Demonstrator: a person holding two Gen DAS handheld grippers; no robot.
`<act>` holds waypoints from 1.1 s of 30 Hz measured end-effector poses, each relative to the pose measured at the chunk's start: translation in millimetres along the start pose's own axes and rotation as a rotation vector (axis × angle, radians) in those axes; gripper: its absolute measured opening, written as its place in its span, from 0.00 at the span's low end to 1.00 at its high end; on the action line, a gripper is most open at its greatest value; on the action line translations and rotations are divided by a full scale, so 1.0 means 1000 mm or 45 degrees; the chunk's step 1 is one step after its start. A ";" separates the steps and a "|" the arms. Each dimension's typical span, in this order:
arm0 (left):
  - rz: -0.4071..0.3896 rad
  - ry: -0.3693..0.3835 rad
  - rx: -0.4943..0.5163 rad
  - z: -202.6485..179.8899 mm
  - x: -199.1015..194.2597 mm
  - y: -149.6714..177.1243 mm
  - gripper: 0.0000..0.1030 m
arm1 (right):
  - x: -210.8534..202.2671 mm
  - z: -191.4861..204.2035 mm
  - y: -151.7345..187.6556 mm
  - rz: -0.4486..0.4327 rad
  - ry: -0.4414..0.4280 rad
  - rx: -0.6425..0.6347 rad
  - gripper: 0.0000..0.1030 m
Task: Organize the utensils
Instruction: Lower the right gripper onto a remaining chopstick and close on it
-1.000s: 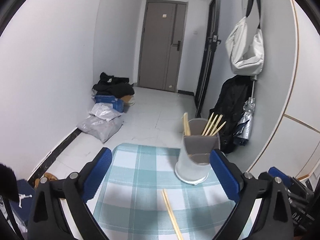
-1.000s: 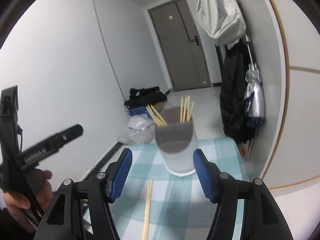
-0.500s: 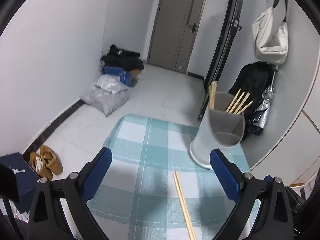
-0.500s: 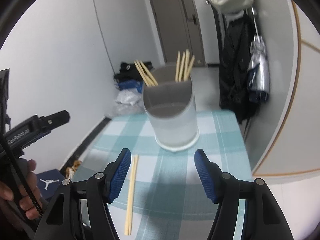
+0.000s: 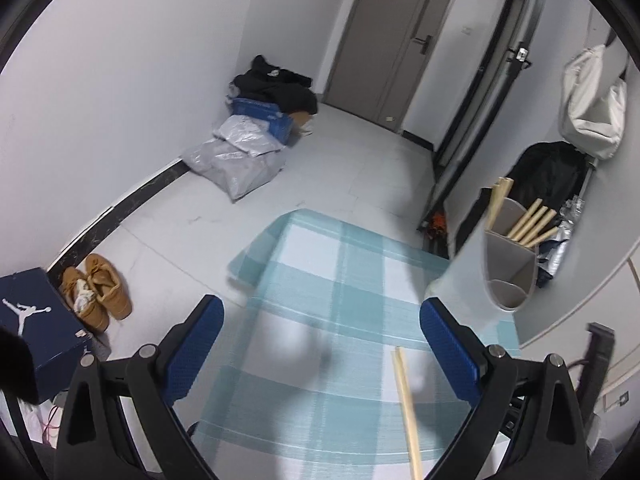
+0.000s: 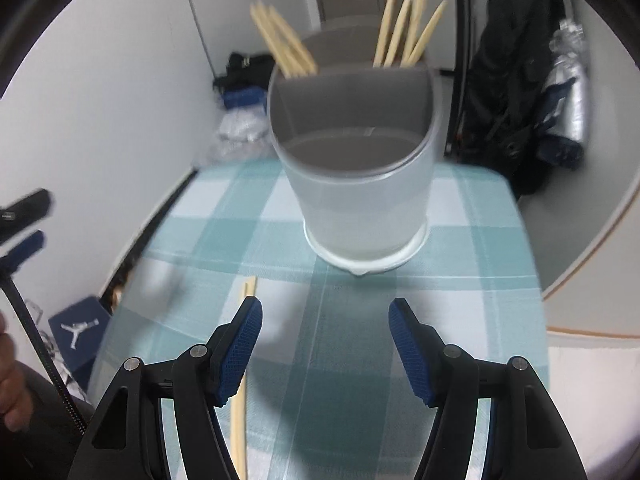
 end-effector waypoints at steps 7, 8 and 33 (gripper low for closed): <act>0.029 -0.027 -0.102 0.015 0.010 -0.007 0.94 | 0.047 0.032 -0.009 0.149 -0.070 -0.156 0.55; 0.047 -0.033 -0.121 0.015 0.013 -0.006 0.94 | 0.052 0.035 -0.009 0.164 -0.079 -0.166 0.51; 0.110 -0.032 -0.251 0.029 0.021 -0.011 0.94 | 0.072 0.067 -0.012 0.339 -0.089 -0.438 0.05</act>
Point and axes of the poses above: each gripper's, at about its wrist camera, not at the fingertips, and x roughly the way its jaws point, z to its left, y to its underside, the point moved 3 cm from there along x, roughly the way its jaws point, and after that the axes turned 9 degrees about -x, right-handed, at the moved point
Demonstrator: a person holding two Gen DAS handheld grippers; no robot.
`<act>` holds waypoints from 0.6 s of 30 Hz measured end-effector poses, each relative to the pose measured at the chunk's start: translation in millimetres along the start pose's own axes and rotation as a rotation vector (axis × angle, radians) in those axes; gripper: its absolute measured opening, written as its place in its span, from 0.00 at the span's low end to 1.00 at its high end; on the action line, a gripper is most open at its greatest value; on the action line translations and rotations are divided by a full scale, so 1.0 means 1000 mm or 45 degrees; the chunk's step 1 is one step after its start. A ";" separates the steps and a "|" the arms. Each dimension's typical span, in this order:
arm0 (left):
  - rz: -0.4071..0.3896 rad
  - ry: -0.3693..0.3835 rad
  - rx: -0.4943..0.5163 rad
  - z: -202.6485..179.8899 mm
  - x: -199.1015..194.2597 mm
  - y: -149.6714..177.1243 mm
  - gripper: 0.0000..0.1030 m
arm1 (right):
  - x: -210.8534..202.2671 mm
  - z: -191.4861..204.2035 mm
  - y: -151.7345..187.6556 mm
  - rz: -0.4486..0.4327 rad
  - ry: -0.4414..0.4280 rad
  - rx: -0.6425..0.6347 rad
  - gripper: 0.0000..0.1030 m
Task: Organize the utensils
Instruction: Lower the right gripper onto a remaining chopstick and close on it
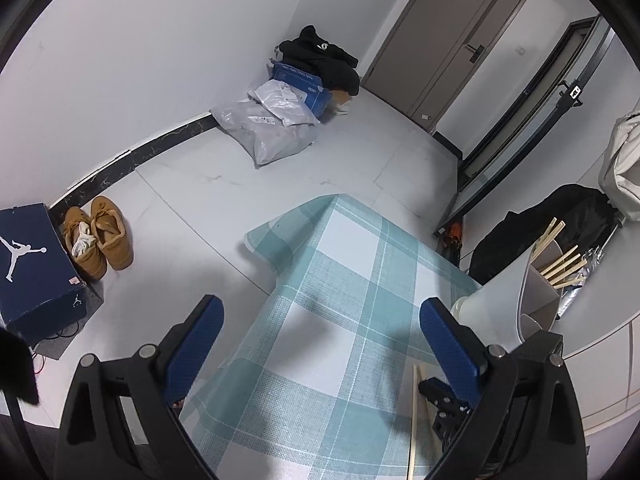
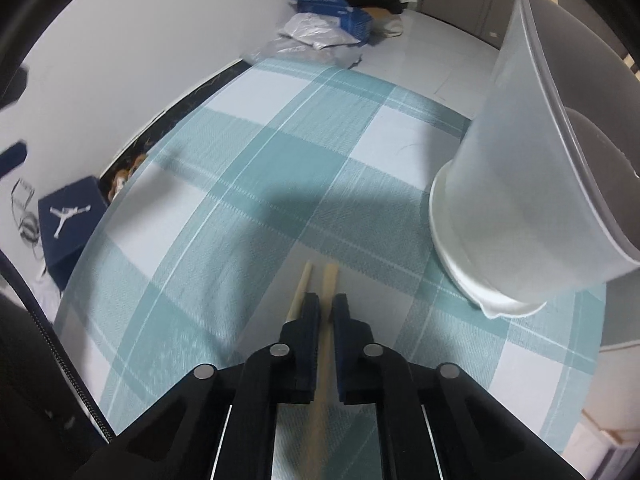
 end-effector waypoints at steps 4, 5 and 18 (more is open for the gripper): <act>-0.004 0.002 0.003 0.000 -0.002 0.000 0.94 | -0.004 0.004 0.009 0.026 0.004 -0.068 0.05; -0.003 0.002 -0.001 0.001 -0.001 -0.001 0.94 | -0.003 0.004 0.008 0.030 0.005 -0.080 0.05; 0.015 -0.051 -0.031 0.013 0.007 -0.001 0.94 | 0.006 -0.002 -0.019 -0.016 0.006 -0.077 0.05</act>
Point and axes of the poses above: each gripper's, at about its wrist camera, not at the fingertips, and x roughly the way its jaws point, z to its left, y to its underside, the point moved 3 cm from there along x, roughly the way its jaws point, and after that the axes turned 9 degrees about -x, right-handed, at the moved point
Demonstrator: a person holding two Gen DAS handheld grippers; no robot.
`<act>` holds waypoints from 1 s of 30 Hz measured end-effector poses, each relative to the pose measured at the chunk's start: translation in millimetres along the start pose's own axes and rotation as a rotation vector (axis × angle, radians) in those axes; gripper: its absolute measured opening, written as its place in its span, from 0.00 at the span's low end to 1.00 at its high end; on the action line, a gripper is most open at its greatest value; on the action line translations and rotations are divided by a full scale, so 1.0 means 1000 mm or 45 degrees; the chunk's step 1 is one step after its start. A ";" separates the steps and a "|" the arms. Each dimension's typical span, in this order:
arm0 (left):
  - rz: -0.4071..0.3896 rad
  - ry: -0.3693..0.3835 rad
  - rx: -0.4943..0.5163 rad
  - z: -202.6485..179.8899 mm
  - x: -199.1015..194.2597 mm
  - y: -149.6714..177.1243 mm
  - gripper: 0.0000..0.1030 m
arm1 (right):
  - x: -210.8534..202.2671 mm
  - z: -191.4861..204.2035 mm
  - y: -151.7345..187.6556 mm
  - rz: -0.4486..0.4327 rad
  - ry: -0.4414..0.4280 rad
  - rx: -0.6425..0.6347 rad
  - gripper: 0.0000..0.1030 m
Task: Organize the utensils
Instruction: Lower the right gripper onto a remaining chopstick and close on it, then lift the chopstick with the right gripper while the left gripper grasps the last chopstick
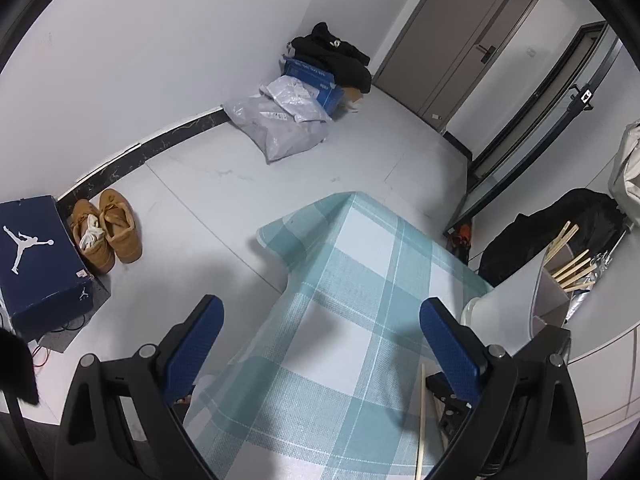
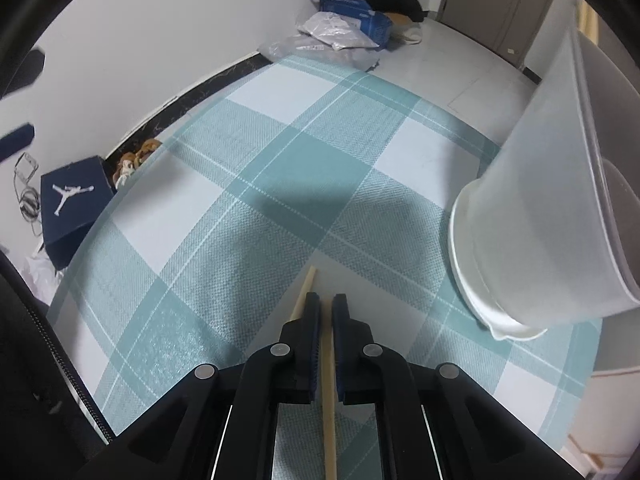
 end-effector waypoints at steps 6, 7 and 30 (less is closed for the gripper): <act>0.003 -0.014 0.083 -0.010 -0.001 0.013 0.94 | -0.020 -0.009 0.013 -0.104 -0.059 0.133 0.05; 0.003 -0.013 0.107 -0.014 -0.001 0.016 0.94 | -0.027 -0.014 0.016 -0.132 -0.074 0.172 0.05; 0.207 -0.112 0.424 -0.064 0.036 0.075 0.94 | -0.097 -0.088 0.123 -0.625 -0.203 0.896 0.05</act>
Point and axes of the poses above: each gripper's, at about its wrist camera, not at the fingertips, and x roughly the way its jaws point, z to its left, y to its underside, the point moved 3 cm from there along x, roughly the way its jaws point, and after that the axes turned 9 degrees about -x, right-handed, at the moved point
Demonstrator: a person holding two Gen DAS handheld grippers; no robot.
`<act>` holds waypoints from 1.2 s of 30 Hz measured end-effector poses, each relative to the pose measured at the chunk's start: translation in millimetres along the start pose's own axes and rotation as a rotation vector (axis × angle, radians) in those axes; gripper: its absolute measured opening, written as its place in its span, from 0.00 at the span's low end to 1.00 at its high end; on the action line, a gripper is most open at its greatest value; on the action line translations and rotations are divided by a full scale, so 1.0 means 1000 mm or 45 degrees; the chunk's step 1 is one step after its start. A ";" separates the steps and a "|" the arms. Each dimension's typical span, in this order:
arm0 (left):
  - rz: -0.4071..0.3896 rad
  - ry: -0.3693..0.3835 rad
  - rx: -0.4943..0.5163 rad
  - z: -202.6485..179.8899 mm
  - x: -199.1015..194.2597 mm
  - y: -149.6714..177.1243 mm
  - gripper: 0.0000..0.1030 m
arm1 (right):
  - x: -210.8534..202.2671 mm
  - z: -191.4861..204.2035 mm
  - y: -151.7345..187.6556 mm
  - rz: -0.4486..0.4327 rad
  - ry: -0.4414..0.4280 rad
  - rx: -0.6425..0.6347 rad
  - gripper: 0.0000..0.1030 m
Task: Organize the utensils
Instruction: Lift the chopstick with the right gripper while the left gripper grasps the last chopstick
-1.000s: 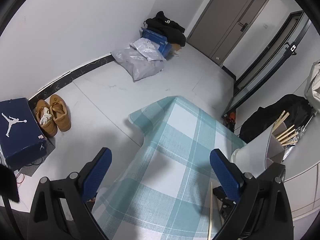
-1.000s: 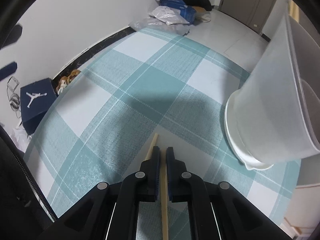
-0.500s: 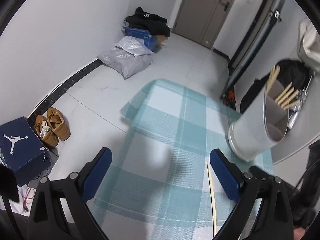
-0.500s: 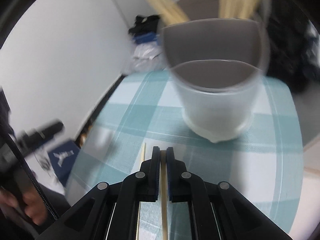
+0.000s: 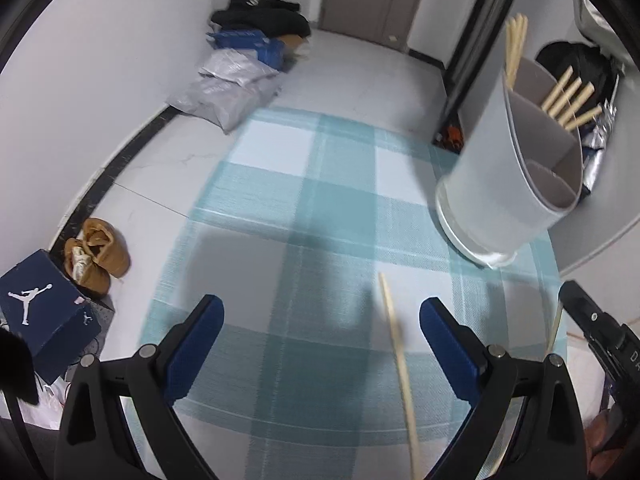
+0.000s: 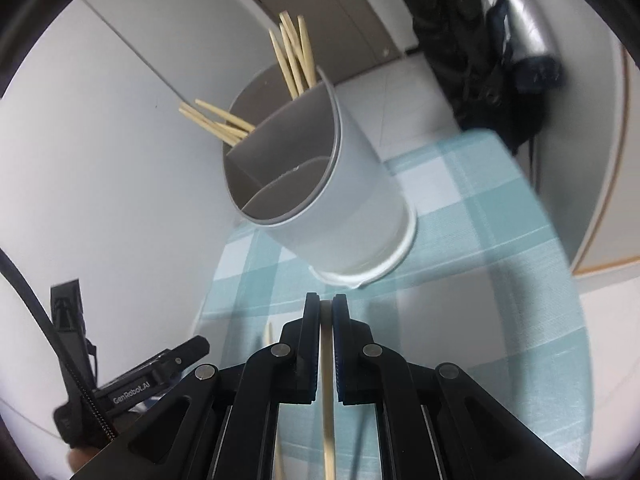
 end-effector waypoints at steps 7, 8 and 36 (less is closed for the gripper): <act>0.077 -0.038 0.029 -0.012 0.018 0.006 0.93 | -0.009 -0.014 -0.012 -0.073 0.026 0.109 0.05; 0.080 -0.039 0.040 -0.015 0.019 0.006 0.91 | -0.009 -0.018 -0.014 -0.080 0.033 0.138 0.05; 0.080 -0.100 0.108 -0.046 0.033 0.002 0.01 | -0.038 -0.067 -0.029 -0.237 -0.020 0.427 0.05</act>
Point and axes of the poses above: each gripper's, at about its wrist camera, not at the fingertips, and x roughly the way its jaws point, z to its left, y to its underside, the point moved 3 cm from there along x, roughly the way its jaws point, and after that the axes turned 9 degrees about -x, right-handed, at the moved point
